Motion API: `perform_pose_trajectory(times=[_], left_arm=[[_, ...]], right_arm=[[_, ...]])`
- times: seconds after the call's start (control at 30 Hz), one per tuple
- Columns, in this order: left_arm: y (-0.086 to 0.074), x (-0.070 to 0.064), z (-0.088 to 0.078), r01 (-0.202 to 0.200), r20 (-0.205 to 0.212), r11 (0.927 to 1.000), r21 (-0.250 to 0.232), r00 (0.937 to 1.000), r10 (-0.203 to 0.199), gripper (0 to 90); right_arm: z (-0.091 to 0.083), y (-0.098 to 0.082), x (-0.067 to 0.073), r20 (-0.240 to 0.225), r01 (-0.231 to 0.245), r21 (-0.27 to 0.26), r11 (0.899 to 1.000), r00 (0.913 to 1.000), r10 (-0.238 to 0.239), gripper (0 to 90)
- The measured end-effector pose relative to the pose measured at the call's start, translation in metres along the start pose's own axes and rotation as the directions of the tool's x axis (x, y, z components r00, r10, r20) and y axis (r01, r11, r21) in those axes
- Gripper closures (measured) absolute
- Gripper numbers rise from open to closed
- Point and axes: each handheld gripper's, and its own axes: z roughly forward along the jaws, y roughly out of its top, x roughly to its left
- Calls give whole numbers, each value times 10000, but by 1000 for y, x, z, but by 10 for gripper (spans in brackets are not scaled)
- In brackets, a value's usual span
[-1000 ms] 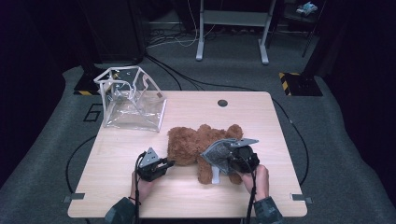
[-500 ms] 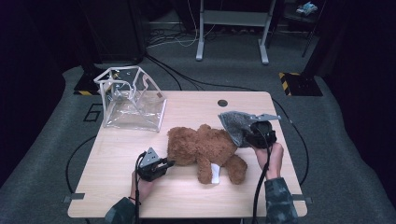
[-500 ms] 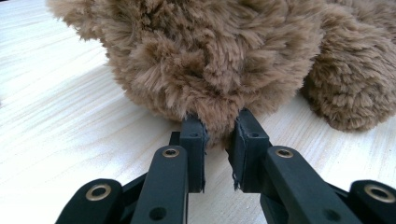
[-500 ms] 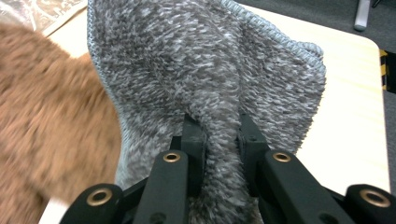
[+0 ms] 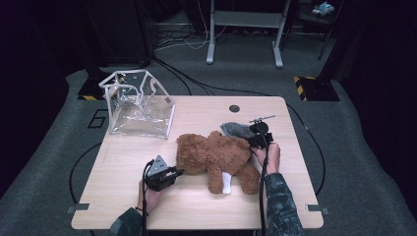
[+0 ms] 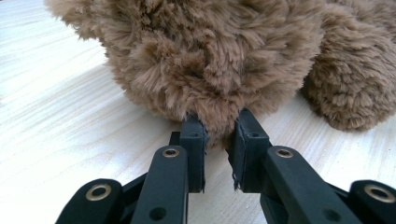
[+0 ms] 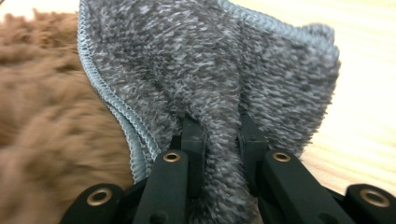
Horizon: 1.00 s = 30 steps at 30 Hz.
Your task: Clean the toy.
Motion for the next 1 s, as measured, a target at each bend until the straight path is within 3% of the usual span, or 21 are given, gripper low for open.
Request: perform_pose_trajectory(times=[0.07,0.17,0.37,0.47,0.53,0.6,0.7,0.8,0.87,1.0], left_arm=[[0,0,0,3,3,10000,14,10000,-3,766],[0,-1,1,-19,-33,10000,33,10000,20,766],[0,-1,1,1,-39,10000,41,10000,-1,765],[0,-1,1,46,-47,10000,5,10000,-46,764],[0,-1,1,-20,-66,10000,28,10000,20,764],[0,-1,1,-32,-68,10000,35,10000,32,763],[0,0,1,-14,-79,10000,11,10000,14,763],[0,0,1,39,0,10000,31,10000,-39,763],[0,0,1,11,-27,10000,28,10000,-11,763],[0,-1,1,-43,-63,10000,36,10000,43,763]], right_arm=[[0,-2,-3,58,-19,-7,10000,10000,19,778],[-1,-3,-4,708,12,-44,10000,9975,-8,779],[-9,-2,-18,1824,-79,202,9998,9832,41,776],[-23,-3,-22,1648,-434,-253,9987,9852,470,776],[-33,-1,-20,1111,-360,-778,9963,9928,445,775],[-37,3,-11,570,-7,-1006,9949,9984,64,775],[-25,6,6,259,559,-573,9968,9982,-545,775],[-5,3,9,465,750,187,9970,9960,-758,776],[-1,0,3,400,627,263,9977,9972,-637,777],[-2,-2,-5,1112,508,185,9985,9924,-525,777]])
